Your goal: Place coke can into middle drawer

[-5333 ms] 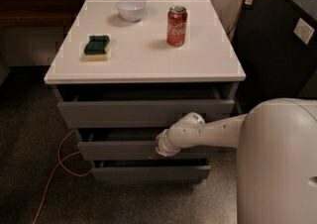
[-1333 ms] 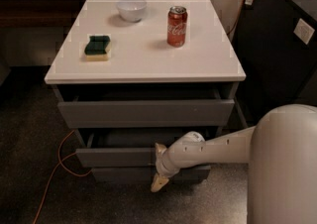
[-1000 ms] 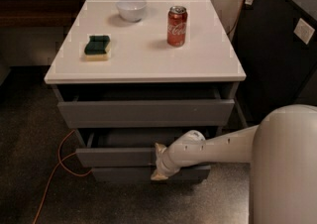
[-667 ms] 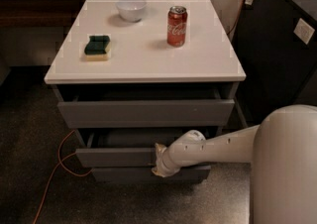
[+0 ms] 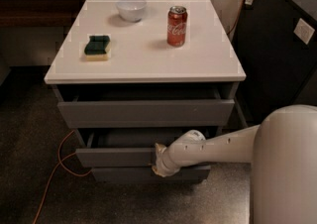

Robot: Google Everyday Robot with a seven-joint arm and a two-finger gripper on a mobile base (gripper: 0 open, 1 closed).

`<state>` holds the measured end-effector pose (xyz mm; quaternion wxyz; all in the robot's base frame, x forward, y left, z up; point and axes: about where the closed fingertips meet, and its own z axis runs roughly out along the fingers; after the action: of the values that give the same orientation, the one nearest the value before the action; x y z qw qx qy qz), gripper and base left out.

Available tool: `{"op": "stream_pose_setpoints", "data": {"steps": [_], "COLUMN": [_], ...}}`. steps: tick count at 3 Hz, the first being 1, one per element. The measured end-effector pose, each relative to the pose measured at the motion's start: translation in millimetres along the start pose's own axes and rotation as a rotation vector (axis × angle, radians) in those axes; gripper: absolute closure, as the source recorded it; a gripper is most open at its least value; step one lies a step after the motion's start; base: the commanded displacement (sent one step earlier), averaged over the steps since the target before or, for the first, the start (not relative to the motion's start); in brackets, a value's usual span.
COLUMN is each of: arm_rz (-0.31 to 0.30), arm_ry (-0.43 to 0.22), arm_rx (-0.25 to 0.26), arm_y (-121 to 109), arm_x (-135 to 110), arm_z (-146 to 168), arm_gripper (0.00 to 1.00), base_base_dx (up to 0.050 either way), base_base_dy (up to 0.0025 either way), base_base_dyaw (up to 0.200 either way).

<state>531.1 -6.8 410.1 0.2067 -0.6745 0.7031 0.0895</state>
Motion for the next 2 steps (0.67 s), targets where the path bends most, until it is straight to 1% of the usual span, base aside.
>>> {"op": "stream_pose_setpoints", "data": {"steps": [2], "arm_rz": [0.000], "arm_ry": [0.000], "arm_rx": [0.000], "arm_y": [0.1], "arm_x": [0.0], "arm_z": [-0.1], "arm_gripper": [1.00], "base_base_dx": [0.000], "base_base_dy": [0.00000], "base_base_dyaw": [0.000]}}
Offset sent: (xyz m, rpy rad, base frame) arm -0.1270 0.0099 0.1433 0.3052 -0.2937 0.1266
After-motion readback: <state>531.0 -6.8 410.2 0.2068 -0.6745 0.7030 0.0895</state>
